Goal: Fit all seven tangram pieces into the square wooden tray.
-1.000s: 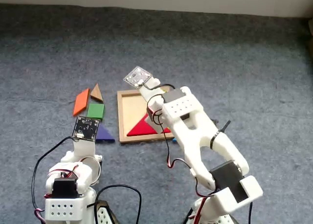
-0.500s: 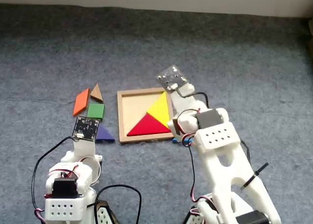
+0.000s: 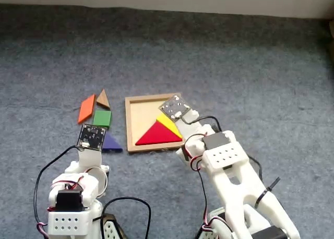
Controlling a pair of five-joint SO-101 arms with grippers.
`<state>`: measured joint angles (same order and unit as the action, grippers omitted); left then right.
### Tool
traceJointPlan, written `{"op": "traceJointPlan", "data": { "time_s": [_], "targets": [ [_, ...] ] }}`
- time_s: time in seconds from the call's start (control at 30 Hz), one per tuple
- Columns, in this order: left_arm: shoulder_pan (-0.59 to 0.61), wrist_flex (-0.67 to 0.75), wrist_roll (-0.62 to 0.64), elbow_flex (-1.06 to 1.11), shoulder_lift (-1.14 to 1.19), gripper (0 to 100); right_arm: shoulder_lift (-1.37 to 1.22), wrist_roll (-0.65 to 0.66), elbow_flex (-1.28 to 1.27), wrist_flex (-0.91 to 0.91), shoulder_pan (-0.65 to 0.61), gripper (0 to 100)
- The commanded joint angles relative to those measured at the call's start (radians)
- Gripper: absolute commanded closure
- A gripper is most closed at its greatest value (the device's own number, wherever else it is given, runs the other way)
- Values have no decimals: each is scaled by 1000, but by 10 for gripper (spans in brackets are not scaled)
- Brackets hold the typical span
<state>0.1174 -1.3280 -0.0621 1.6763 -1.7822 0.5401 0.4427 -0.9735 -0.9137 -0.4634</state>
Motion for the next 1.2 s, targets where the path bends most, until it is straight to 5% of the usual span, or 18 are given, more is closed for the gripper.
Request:
{"op": "traceJointPlan", "data": {
  "time_s": [0.0,0.67,0.93,1.17],
  "targets": [
    [13,-8,9,19,-38,994,35,31,-8,56,-25,625],
    [13,-8,9,19,-38,994,-351,78,97,124,-38,632],
    [13,-8,9,19,-38,994,-438,144,99,124,-16,779],
    [13,-8,9,19,-38,994,-447,147,101,119,13,797]
  ]
}}
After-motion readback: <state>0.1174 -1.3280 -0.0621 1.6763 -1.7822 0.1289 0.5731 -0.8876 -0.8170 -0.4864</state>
